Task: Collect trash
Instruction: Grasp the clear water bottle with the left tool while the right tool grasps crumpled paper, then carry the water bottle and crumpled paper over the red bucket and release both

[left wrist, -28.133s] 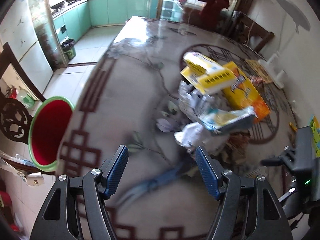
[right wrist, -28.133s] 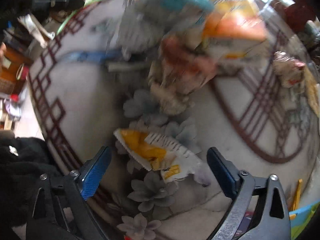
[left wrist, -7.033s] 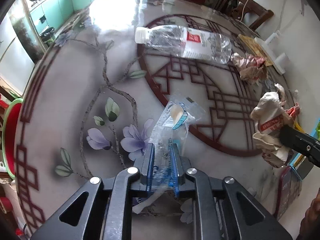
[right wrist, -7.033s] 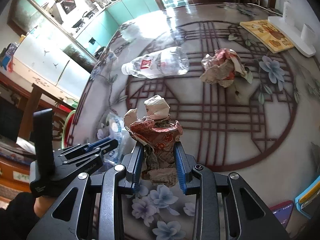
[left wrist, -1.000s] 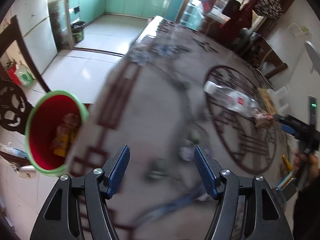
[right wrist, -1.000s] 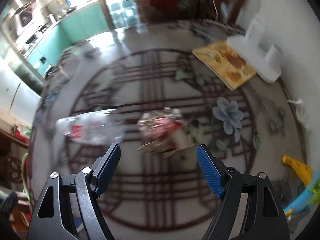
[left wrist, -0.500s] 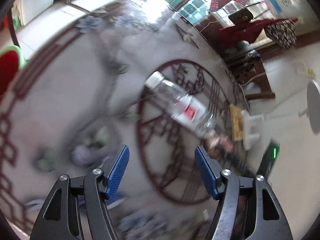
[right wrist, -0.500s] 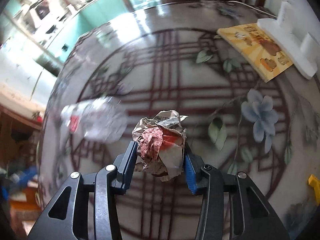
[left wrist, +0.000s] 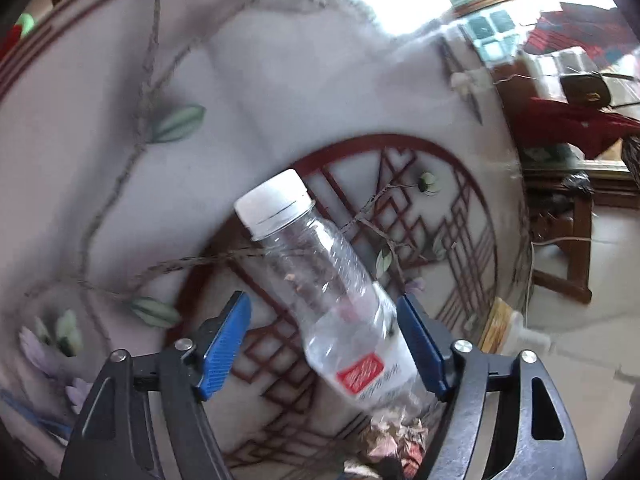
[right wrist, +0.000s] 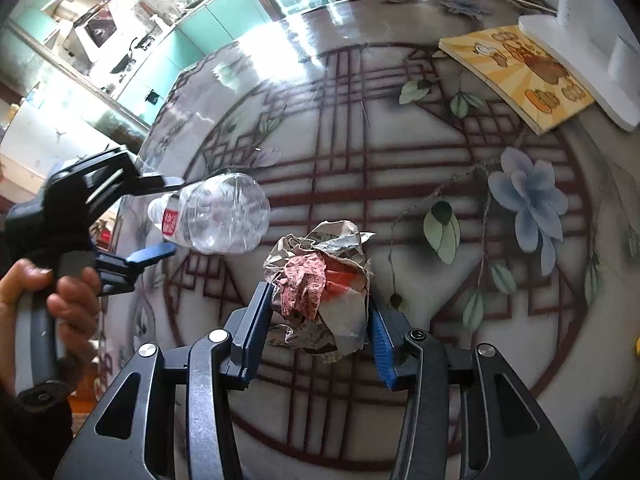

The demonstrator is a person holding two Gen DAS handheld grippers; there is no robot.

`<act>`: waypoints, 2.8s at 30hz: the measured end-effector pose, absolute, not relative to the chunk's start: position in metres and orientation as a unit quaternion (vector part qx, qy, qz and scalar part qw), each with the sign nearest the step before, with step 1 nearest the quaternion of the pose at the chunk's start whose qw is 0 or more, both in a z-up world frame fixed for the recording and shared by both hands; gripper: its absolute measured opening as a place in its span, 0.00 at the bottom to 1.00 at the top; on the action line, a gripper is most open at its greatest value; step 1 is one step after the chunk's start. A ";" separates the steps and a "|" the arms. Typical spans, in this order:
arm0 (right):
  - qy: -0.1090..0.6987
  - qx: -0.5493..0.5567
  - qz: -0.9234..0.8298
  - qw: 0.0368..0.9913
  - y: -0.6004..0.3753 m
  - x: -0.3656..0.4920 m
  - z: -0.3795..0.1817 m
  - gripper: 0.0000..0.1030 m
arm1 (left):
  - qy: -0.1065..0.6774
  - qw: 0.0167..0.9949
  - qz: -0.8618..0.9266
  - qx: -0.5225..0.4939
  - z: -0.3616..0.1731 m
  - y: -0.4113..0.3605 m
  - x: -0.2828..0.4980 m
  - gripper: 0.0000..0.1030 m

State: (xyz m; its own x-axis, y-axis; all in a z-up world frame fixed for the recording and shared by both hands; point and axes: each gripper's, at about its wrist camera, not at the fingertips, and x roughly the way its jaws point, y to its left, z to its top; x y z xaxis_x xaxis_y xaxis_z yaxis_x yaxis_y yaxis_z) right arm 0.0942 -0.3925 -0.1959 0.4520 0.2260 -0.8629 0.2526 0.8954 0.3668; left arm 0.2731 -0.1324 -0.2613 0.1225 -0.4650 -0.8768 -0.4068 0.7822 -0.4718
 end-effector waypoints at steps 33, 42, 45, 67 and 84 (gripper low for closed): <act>0.418 0.158 0.001 0.895 -0.303 0.057 -0.092 0.44 | 0.380 0.913 -0.146 0.030 -0.070 -0.059 0.122 0.35; 0.404 0.131 0.021 0.905 -0.264 0.055 -0.077 0.44 | 0.370 0.919 -0.129 0.026 -0.060 -0.022 0.097 0.35; 0.397 0.122 0.023 0.909 -0.254 0.054 -0.071 0.44 | 0.365 0.921 -0.131 0.025 -0.055 -0.016 0.094 0.35; 0.397 0.099 0.031 0.912 -0.184 0.063 -0.066 0.44 | 0.370 0.920 -0.128 0.018 -0.054 0.040 0.096 0.35; 0.403 0.077 0.062 0.910 -0.107 0.089 -0.068 0.44 | 0.373 0.923 -0.095 -0.005 -0.062 0.132 0.114 0.36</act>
